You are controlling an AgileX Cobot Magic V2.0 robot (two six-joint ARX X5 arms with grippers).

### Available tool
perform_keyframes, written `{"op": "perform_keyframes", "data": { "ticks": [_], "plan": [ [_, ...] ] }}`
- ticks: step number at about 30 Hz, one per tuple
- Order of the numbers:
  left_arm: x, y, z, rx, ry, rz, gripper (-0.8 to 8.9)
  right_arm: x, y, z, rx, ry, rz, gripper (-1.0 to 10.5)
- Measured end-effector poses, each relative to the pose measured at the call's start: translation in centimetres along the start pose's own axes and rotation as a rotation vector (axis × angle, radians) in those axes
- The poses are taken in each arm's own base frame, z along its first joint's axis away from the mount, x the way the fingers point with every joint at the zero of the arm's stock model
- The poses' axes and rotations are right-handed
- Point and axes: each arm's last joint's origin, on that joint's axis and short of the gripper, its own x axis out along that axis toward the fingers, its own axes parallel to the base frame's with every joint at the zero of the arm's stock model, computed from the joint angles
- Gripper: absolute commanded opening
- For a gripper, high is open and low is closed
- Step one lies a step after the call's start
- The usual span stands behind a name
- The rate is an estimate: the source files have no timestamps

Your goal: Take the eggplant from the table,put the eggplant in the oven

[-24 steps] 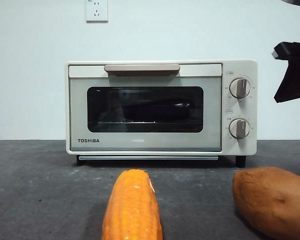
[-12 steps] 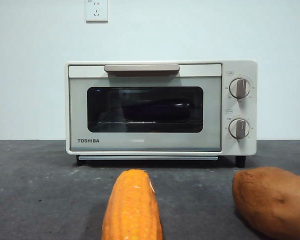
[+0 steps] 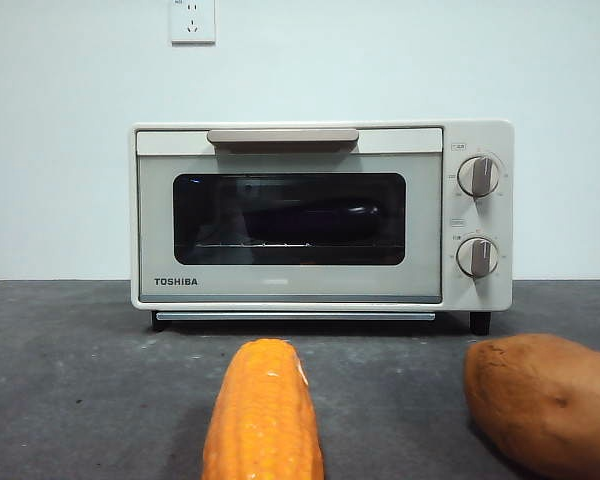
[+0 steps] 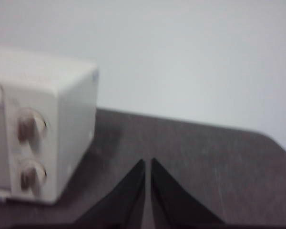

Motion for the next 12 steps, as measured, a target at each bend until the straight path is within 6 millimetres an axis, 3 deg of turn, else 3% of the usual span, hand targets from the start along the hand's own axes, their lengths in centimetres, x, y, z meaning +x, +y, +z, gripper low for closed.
{"op": "perform_keyframes", "data": {
  "ticks": [6,12],
  "plan": [
    [0.0,0.0,0.0,0.000,0.000,0.000,0.06,0.3,0.2,-4.7,0.039,0.082,-0.011,0.1],
    [0.0,0.0,0.0,0.000,0.001,0.000,0.06,0.2,0.5,-5.9,0.090,0.204,0.052,0.1]
  ]
}}
